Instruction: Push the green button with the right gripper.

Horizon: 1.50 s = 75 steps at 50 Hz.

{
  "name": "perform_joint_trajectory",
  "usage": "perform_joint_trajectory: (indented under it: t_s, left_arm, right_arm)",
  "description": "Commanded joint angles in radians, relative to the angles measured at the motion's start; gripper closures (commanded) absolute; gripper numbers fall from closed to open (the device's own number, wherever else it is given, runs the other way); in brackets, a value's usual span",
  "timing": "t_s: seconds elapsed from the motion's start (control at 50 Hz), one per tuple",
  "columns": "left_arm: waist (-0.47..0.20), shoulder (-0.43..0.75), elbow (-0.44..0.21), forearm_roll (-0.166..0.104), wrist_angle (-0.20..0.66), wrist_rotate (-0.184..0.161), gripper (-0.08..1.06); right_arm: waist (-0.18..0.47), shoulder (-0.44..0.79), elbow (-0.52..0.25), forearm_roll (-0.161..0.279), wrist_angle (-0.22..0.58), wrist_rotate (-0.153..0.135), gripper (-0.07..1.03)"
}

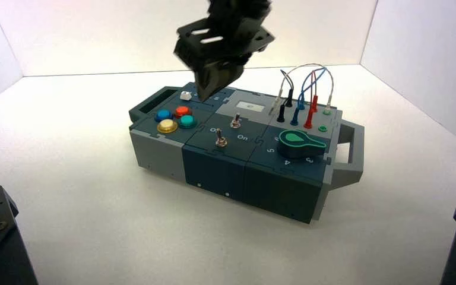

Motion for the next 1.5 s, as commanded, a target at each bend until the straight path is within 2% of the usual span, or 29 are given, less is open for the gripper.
perform_joint_trajectory:
  t_s: [0.02,0.52,1.5]
  left_arm:
    - [-0.005,0.006,-0.018,0.002,-0.008,0.002,1.01]
    - [-0.005,0.0,-0.017,0.002,-0.008,0.002,1.01]
    - [-0.005,-0.002,-0.018,0.002,-0.008,0.002,1.01]
  right_arm:
    - [0.0,0.017,-0.051,-0.006,-0.006,-0.003,0.99]
    - [-0.005,0.114,-0.12,-0.008,-0.008,-0.002,0.99]
    - [-0.003,0.144,-0.118,0.009,-0.008,0.002,0.99]
